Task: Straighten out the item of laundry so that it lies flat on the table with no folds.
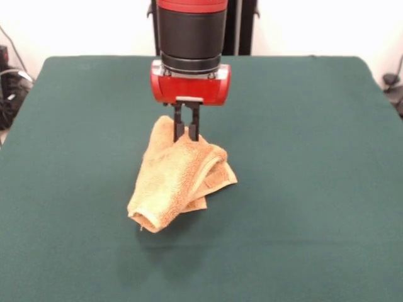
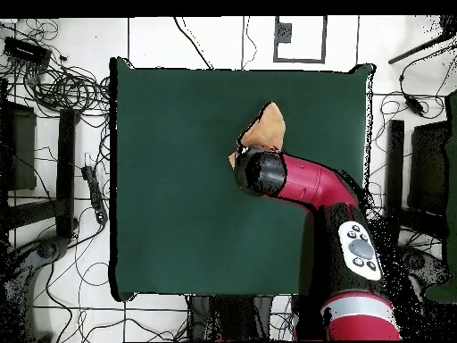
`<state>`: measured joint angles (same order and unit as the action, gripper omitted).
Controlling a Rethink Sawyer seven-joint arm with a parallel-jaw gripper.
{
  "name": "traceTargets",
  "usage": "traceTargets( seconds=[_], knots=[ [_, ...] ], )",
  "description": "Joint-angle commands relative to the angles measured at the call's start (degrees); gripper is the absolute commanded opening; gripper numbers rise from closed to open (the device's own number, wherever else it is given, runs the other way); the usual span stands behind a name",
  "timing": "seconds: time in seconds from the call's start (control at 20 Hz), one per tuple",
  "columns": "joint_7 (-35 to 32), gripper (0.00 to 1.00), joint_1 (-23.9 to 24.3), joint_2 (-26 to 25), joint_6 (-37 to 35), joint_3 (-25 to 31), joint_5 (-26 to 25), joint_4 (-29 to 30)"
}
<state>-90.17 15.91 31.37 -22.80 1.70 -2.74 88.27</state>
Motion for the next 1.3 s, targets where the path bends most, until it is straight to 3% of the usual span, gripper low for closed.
traceTargets(
  seconds=[0.05,0.5,1.3],
  knots=[
    [-7.66,0.00,-2.90,1.02,-0.15,8.15,1.57,5.72],
    [-8.56,0.00,-4.22,5.10,-4.68,7.22,3.48,6.97],
    [-3.58,0.00,2.84,13.85,-5.56,11.45,3.98,16.34]
  ],
)
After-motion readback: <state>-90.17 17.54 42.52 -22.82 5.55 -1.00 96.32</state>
